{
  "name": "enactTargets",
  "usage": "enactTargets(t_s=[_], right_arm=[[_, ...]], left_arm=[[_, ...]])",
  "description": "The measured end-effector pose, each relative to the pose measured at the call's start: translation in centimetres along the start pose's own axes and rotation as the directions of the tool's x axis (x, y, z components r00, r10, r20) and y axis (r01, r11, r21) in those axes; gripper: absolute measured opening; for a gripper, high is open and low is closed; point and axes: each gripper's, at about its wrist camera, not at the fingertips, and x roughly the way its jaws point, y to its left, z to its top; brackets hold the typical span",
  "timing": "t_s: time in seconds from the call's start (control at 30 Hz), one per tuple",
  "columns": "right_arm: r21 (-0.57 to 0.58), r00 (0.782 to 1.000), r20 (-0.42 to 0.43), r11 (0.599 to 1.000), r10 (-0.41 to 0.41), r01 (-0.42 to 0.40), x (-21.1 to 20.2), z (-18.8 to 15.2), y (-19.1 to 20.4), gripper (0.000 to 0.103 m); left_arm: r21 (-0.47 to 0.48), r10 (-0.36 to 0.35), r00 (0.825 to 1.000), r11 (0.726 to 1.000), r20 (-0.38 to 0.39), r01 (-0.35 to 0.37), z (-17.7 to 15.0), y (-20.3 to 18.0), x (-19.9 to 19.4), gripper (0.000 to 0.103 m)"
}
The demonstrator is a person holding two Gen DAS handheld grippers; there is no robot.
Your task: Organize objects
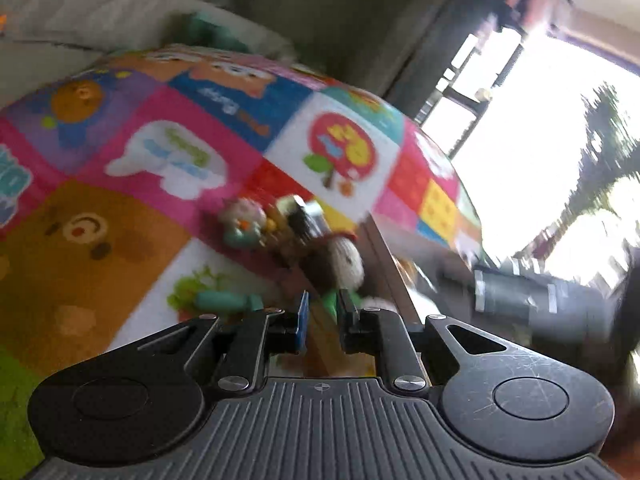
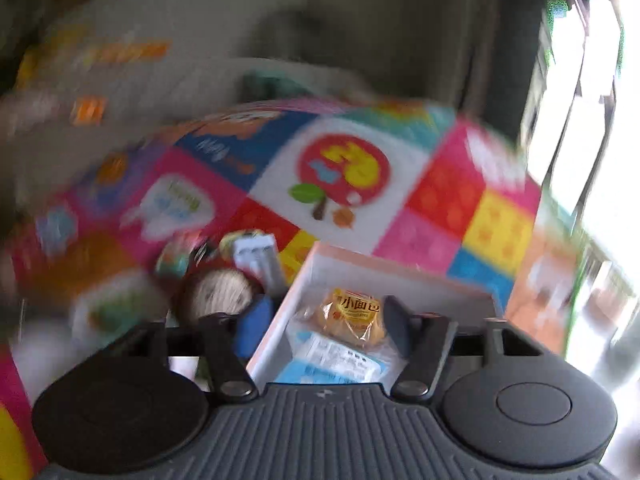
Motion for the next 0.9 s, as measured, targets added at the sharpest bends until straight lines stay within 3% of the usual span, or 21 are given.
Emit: enactTargets(t_s=[0.07, 0.23, 0.4, 0.47, 0.57, 0.6, 0.67, 0.77, 0.83, 0.9], right_arm=[[-0.109, 1.000, 0.002, 0.994, 0.011, -0.010, -1.0, -1.5, 3.1, 0.037], [-0.211, 0.987, -0.012, 0.965, 0.160, -0.159, -3.6, -5.5, 8.7, 0.036], [-0.070, 0.945, -0.092, 0.944, 0.314, -0.321, -4.7, -8.0, 8.5, 0.036], [-0.014, 0.941, -0.082, 0.944, 0.328, -0.330, -5.4, -8.8, 7.1, 0.048], [0.064, 0.953, -0.022, 0.952, 0.301, -0.299, -7.2, -9.8, 4.3, 0.070], [0.089, 0.959, -0.001, 0.955, 0.284, -0.283, -7.6, -10.1, 3.5, 0.072], [0.138, 0.974, 0.037, 0.964, 0.224, -0.227, -8.3, -10.9, 1.6, 0.076], [0.202, 0.994, 0.083, 0.976, 0.072, -0.087, -8.9, -12.4, -0.5, 0.084], [0.247, 0.997, 0.081, 0.969, -0.018, -0.002, -8.9, -13.4, -2.0, 0.086], [0.307, 0.997, 0.050, 0.951, -0.050, 0.033, -8.2, -14.1, -3.5, 0.086]], left_arm=[[-0.005, 0.021, 1.000, 1.000, 0.008, -0.021, 0.6, -0.2, 0.0, 0.016], [0.037, 0.028, 0.999, 0.999, -0.024, -0.027, 1.0, -1.3, 0.0, 0.016], [0.071, 0.008, 0.997, 0.998, -0.079, -0.002, 0.9, -3.0, 1.6, 0.016], [0.085, -0.011, 0.995, 0.996, -0.103, 0.020, 0.7, -3.9, 2.8, 0.016], [0.086, -0.066, 0.984, 0.993, -0.166, 0.081, 0.4, -5.1, 5.5, 0.016], [0.092, -0.063, 0.981, 0.992, -0.185, 0.081, 0.1, -5.4, 6.4, 0.016], [0.134, 0.004, 0.976, 0.991, -0.219, 0.026, -0.5, -5.8, 8.3, 0.016], [0.173, 0.089, 0.964, 0.984, -0.251, -0.046, -1.4, -5.1, 9.4, 0.016], [0.178, 0.104, 0.964, 0.982, -0.245, -0.060, -1.7, -4.1, 9.0, 0.015], [0.195, 0.144, 0.962, 0.976, -0.234, -0.099, -1.5, -3.4, 8.4, 0.014]])
